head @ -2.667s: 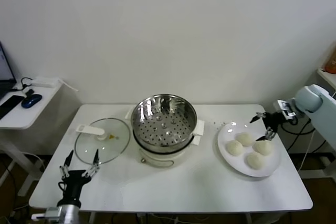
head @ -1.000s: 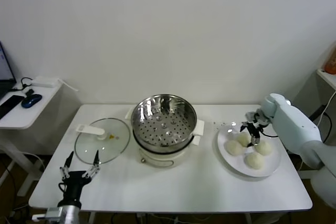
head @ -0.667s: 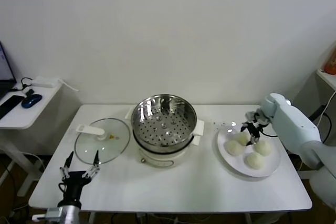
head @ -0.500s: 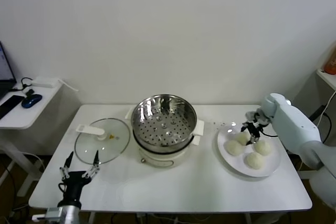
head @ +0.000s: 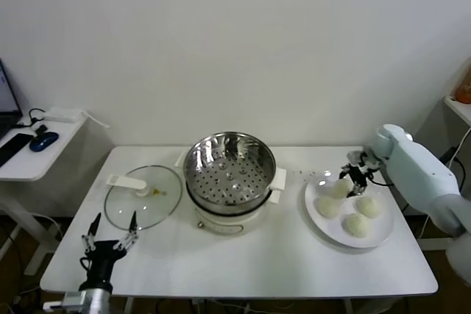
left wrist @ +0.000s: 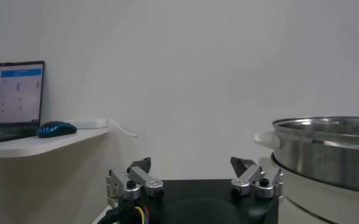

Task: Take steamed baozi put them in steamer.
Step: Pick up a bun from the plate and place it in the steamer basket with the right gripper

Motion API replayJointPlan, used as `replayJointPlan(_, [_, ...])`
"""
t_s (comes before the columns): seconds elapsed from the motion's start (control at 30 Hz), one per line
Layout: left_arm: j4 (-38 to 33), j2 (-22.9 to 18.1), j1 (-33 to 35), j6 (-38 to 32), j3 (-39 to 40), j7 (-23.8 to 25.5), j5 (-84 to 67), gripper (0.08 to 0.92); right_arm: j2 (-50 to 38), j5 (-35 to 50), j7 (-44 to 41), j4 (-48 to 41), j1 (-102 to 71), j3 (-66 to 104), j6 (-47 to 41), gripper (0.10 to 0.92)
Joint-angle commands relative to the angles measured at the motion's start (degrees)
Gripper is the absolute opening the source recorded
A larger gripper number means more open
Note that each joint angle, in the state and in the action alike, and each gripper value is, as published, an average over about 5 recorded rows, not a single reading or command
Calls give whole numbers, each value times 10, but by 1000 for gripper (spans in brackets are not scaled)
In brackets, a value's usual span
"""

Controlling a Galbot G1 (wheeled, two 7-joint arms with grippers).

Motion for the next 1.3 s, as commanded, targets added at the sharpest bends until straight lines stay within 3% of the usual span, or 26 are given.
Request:
replayJointPlan(0.03, [0, -4, 1, 0, 4, 0, 0, 823, -72, 66, -5, 177, 106, -124, 7, 668])
replayJointPlan(0.4, [-12, -6, 3, 6, 6, 0, 4, 823, -46, 71, -6, 330, 247, -227, 54, 670])
replayJointPlan(0.63, [-16, -7, 8, 5, 4, -1, 4, 823, 19, 40, -3, 361, 274, -244, 81, 670])
replayJointPlan(1.03, [-26, -8, 18, 4, -4, -2, -1, 823, 204, -121, 17, 269, 215, -206, 172, 670])
replayJointPlan(1.3, [-28, -8, 25, 0, -8, -4, -4, 823, 281, -221, 33, 182, 165, -167, 212, 671])
